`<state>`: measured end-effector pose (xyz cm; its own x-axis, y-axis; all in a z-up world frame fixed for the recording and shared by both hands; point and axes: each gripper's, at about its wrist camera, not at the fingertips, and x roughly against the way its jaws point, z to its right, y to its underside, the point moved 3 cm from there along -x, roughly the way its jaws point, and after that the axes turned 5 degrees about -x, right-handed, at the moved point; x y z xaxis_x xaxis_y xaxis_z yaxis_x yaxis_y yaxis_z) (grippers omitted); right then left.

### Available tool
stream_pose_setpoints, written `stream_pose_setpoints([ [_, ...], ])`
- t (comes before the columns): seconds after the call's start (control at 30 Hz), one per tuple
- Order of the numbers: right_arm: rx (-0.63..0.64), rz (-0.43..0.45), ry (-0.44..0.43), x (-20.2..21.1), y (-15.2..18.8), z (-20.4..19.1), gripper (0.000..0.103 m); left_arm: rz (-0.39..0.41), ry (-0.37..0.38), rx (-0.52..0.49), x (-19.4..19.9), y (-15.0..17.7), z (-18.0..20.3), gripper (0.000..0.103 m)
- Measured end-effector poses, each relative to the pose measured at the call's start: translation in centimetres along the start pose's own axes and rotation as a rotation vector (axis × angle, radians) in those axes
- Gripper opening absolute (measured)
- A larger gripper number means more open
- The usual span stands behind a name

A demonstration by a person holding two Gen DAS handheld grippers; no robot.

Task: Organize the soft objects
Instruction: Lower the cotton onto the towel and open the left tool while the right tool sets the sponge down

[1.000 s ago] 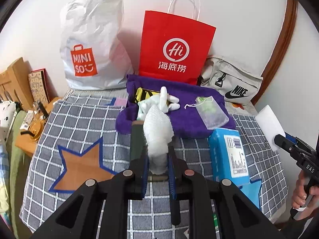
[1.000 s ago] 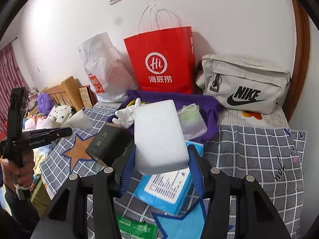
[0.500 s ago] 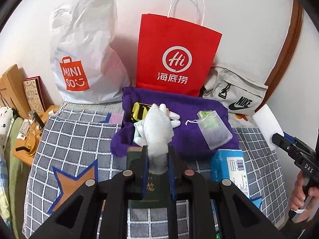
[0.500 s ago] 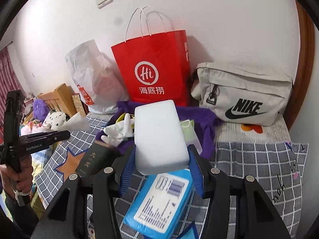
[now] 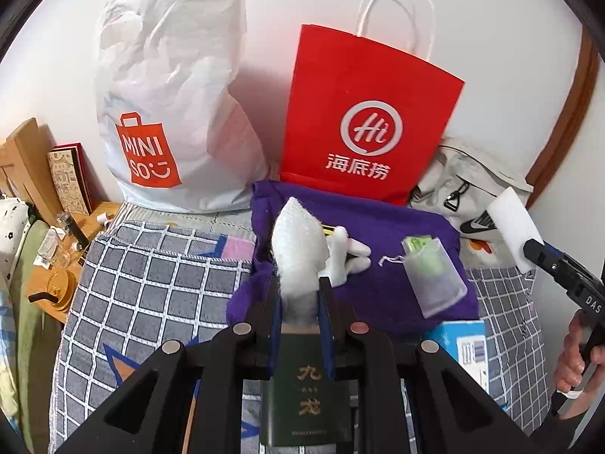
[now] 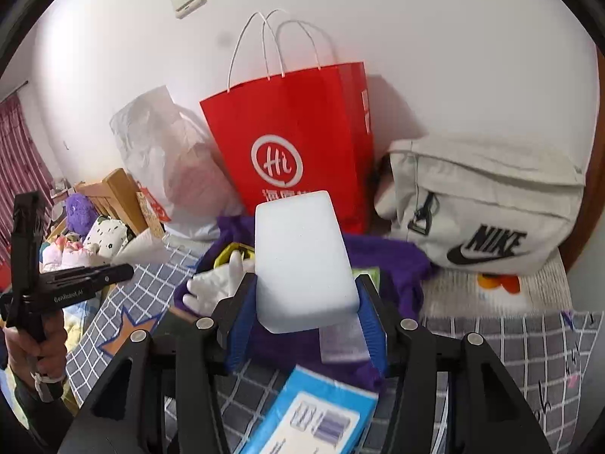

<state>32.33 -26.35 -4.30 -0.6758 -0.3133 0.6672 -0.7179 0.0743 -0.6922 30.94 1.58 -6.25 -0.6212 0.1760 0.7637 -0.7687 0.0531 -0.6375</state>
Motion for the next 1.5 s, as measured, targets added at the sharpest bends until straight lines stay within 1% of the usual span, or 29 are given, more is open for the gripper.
stream_pose_setpoints([
  [0.1, 0.006, -0.018, -0.011, -1.6, 0.3, 0.4, 0.052, -0.007, 0.011, 0.001, -1.1, -0.2, -0.1, 0.017],
  [0.2, 0.008, -0.073, 0.008, -4.0, 1.0, 1.3, 0.052, -0.024, 0.021, -0.001, -2.4, -0.3, 0.0, 0.017],
  [0.3, -0.002, -0.14, 0.0, -6.5, 1.9, 2.1, 0.052, -0.039, 0.026, 0.01, -3.7, -0.2, 0.3, 0.017],
  [0.4, 0.005, -0.197, -0.002, -8.5, 3.0, 2.5, 0.052, -0.063, 0.068, 0.013, -5.5, -0.1, 1.0, 0.017],
  [0.43, 0.011, -0.21, -0.007, -9.0, 3.4, 2.5, 0.052, -0.065, 0.07, 0.014, -5.7, -0.1, 1.1, 0.017],
  [0.53, 0.045, -0.23, -0.01, -9.7, 3.8, 2.4, 0.052, -0.069, 0.07, 0.009, -6.6, -0.7, 1.4, 0.017],
  [0.63, 0.073, -0.224, -0.014, -9.7, 3.7, 2.3, 0.052, -0.059, 0.078, 0.006, -7.1, -1.7, 1.6, 0.017],
  [0.8, 0.097, -0.264, 0.0, -10.5, 4.5, 3.0, 0.052, -0.061, 0.083, -0.004, -8.7, -3.6, 2.1, 0.017],
  [0.97, 0.08, -0.299, 0.011, -11.8, 4.9, 3.9, 0.052, -0.075, 0.064, -0.015, -11.1, -4.6, 2.3, 0.017],
  [1.17, 0.084, -0.303, 0.013, -12.5, 5.4, 4.0, 0.052, -0.106, 0.088, 0.019, -14.1, -4.4, 1.4, 0.017],
  [1.27, 0.071, -0.301, 0.002, -12.9, 5.5, 4.1, 0.052, -0.135, 0.101, 0.022, -15.0, -4.1, 1.2, 0.017],
  [1.43, 0.053, -0.317, 0.002, -13.6, 5.7, 4.6, 0.053, -0.137, 0.113, 0.016, -15.3, -3.9, 1.1, 0.017],
  [1.47, 0.054, -0.32, 0.004, -13.7, 5.7, 4.7, 0.053, -0.14, 0.115, 0.016, -15.5, -3.9, 1.1, 0.017],
  [1.5, 0.051, -0.324, 0.009, -13.9, 5.8, 4.7, 0.059, -0.142, 0.115, 0.016, -15.6, -3.8, 1.1, 0.018],
])
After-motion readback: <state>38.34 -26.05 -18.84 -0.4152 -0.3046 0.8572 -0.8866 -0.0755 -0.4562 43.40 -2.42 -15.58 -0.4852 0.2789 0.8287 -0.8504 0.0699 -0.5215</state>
